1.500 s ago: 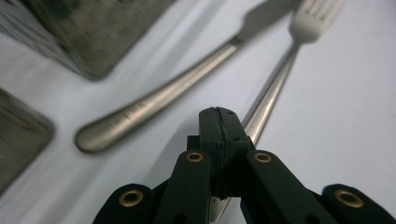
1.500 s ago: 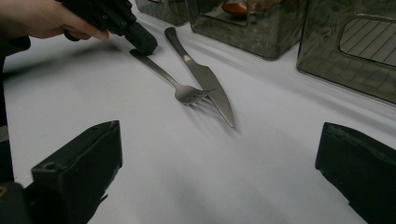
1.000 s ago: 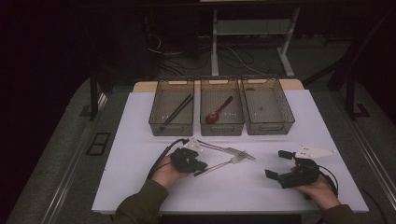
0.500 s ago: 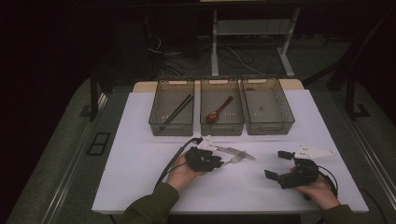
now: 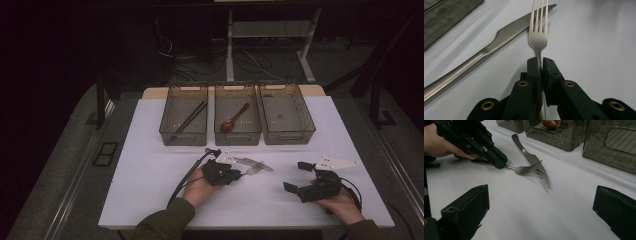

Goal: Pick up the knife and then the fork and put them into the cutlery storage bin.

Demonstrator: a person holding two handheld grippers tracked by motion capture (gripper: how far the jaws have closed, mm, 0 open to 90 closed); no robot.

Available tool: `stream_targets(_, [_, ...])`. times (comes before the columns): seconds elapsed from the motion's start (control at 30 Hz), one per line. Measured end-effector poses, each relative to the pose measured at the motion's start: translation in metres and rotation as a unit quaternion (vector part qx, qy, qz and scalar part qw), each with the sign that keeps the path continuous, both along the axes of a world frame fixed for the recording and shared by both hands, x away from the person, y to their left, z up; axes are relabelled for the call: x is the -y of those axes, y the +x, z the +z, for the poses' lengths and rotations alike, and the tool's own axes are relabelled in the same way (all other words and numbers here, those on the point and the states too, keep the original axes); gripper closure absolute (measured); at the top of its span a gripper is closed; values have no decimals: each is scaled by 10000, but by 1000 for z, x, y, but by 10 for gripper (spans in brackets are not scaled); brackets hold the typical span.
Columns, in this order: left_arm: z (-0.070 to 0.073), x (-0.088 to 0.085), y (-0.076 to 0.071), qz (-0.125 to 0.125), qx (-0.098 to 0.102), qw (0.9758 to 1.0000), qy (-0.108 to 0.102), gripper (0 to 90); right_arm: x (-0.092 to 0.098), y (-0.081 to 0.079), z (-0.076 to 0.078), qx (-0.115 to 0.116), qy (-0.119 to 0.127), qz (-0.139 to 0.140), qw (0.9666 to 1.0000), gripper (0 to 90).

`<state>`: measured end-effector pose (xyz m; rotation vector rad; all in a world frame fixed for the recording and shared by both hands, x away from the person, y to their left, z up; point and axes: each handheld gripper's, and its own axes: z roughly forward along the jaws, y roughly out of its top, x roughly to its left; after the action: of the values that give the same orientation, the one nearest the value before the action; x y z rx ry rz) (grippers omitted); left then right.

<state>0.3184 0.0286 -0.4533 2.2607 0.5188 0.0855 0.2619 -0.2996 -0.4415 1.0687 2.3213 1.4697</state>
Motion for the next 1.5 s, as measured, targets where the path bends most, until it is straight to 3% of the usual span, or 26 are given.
stream_targets(0.1, [0, 0, -1, 9, 23, 10000, 24, 839, 0, 0, 0, 7, -1, -7, 10000, 0])
stream_targets(0.13, [0, 1, -2, 87, -23, 9999, -73, 842, 0, 0, 0, 2, 3, -12, 10000, 0])
stream_targets(0.3, [4, -1, -3, 21, 5, 9999, -110, 843, 0, 0, 0, 2, 49, -39, 10000, 0])
stream_targets(0.67, [28, -8, -9, 95, 247, 9977, -624, 845, -12, 8, 16, -122, 305, -73, 9994, 6])
stream_targets(0.93, [40, -6, -13, 84, 404, 9961, -774, 845, -34, 28, 38, -148, 826, 59, 9965, 237])
stream_targets(0.97, [40, -5, -14, 154, 384, 9954, -865, 845, -38, 30, 41, -169, 893, 104, 9958, 262])
stream_targets(1.1, [42, -4, -13, 187, 465, 9952, -842, 845, -53, 39, 49, -221, 1026, 284, 9941, 380])
stream_targets(1.37, [47, -5, -12, 352, 651, 9927, -955, 845, -70, 55, 43, -592, 1101, 281, 9918, 662])
stream_targets(1.5, [48, -5, -12, 366, 739, 9920, -959, 844, -72, 60, 43, -731, 1301, 320, 9883, 746])
